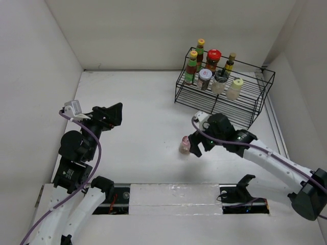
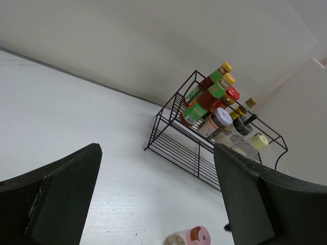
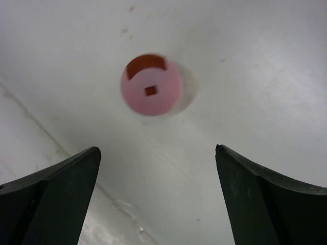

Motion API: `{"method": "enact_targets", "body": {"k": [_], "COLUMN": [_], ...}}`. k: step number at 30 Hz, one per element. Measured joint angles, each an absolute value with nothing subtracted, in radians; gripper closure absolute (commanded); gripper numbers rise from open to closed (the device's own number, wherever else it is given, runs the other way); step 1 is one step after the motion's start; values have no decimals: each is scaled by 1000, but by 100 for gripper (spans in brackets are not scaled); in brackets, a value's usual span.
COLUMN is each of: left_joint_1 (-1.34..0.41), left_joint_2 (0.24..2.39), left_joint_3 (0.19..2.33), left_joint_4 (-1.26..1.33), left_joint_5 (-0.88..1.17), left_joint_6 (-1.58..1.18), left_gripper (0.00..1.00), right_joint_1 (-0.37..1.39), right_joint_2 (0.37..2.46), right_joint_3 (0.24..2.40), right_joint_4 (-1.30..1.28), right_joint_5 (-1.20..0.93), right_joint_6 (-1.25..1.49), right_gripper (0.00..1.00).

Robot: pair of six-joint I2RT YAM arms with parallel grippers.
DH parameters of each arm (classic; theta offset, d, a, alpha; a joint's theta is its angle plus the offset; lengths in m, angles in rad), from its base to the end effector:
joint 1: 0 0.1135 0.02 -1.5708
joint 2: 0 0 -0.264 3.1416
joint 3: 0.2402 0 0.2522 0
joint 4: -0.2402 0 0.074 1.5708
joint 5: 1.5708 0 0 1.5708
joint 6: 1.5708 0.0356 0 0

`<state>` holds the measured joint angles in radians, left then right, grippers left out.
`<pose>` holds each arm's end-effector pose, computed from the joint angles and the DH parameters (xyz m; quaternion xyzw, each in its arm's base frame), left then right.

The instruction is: Organize the condiment bottles

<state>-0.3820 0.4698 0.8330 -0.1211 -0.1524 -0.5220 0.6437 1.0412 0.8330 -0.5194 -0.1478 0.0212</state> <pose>0.0932 -0.0316 0.4023 -0.1028 0.6091 -0.3007 0.7267 0.1730 0.1364 0.2768 -0.3074 0.8570 0.1969 0.3638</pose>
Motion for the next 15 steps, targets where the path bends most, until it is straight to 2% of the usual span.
{"method": "enact_targets", "body": {"k": [7, 15], "left_joint_1": [-382, -382], "left_joint_2": [480, 480], "left_joint_3": [833, 833], "left_joint_4": [-121, -120], "left_joint_5": [-149, -148], "left_joint_6": [-522, -522], "left_gripper": [13, 13], "right_joint_1": [796, 808], "right_joint_2": [1162, 1306], "right_joint_3": [787, 798], "right_joint_4": [-498, -369], "right_joint_5": [-172, -51], "right_joint_6": [61, 60], "right_gripper": [0, 7]}}
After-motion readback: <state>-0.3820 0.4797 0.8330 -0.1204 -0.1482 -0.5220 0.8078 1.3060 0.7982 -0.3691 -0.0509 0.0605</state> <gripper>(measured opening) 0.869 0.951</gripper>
